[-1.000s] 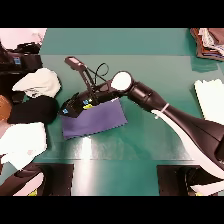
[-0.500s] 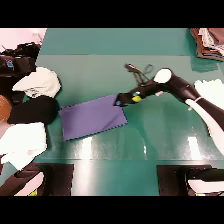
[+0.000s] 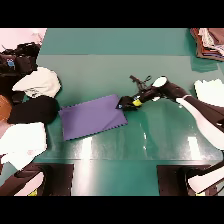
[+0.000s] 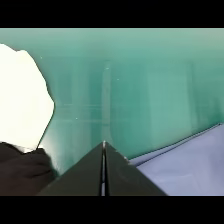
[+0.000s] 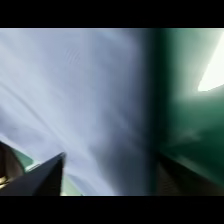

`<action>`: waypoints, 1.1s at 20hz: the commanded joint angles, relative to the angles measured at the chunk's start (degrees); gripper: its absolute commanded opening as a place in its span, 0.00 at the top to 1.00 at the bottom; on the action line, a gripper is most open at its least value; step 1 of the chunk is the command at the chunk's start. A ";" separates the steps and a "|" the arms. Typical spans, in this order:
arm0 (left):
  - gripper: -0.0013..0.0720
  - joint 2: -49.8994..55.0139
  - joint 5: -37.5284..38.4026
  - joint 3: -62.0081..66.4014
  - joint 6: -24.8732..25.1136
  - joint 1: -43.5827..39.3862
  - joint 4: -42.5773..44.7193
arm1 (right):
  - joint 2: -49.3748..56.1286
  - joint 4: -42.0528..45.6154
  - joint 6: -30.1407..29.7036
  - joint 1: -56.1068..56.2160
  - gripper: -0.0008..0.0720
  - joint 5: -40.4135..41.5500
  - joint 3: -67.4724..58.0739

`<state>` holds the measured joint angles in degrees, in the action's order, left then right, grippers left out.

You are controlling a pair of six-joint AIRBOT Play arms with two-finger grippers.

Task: Fold the shirts.

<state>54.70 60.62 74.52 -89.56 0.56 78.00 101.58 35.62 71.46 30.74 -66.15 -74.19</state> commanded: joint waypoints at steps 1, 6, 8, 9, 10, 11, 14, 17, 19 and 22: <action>0.95 0.07 0.07 0.04 -0.02 0.07 -0.63 | 6.23 -2.69 -0.42 5.92 0.30 -1.40 -6.36; 0.95 0.07 0.13 0.04 -0.07 -1.29 -2.99 | 6.97 -2.45 -2.51 8.68 0.97 2.10 -13.57; 0.95 0.07 -0.44 0.04 -0.52 -4.63 -2.99 | 6.78 -2.47 -2.47 6.91 0.97 0.79 -16.68; 0.95 0.07 -0.87 0.04 -0.68 -6.78 -3.04 | 6.23 -2.43 -2.43 5.33 0.97 -0.22 -17.79; 0.95 0.07 -1.11 0.04 -0.72 -8.63 -3.10 | 4.98 -2.43 -2.36 2.99 0.97 -0.72 -18.43; 0.95 0.07 -1.25 0.04 -1.38 -10.54 -3.28 | 3.06 -2.14 -2.32 0.00 0.97 -0.70 -18.36; 0.95 0.07 -2.08 0.04 -2.19 -15.32 -3.39 | -4.02 6.45 -0.61 -10.84 0.97 -1.07 -18.38; 0.95 0.07 -5.01 0.04 -4.24 -19.06 -3.43 | -11.28 13.88 -0.33 -24.90 0.97 -1.62 -18.38; 0.95 0.07 -7.04 0.04 -5.14 -21.20 -3.45 | -14.78 15.19 -0.33 -34.97 0.97 -0.44 -18.38; 0.95 0.07 -8.59 0.04 -6.23 -23.85 -3.43 | -16.92 15.08 -0.33 -49.16 0.97 1.97 -18.38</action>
<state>54.74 54.35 74.52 -94.17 -20.53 74.56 87.74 48.66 70.98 -5.89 -66.15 -92.49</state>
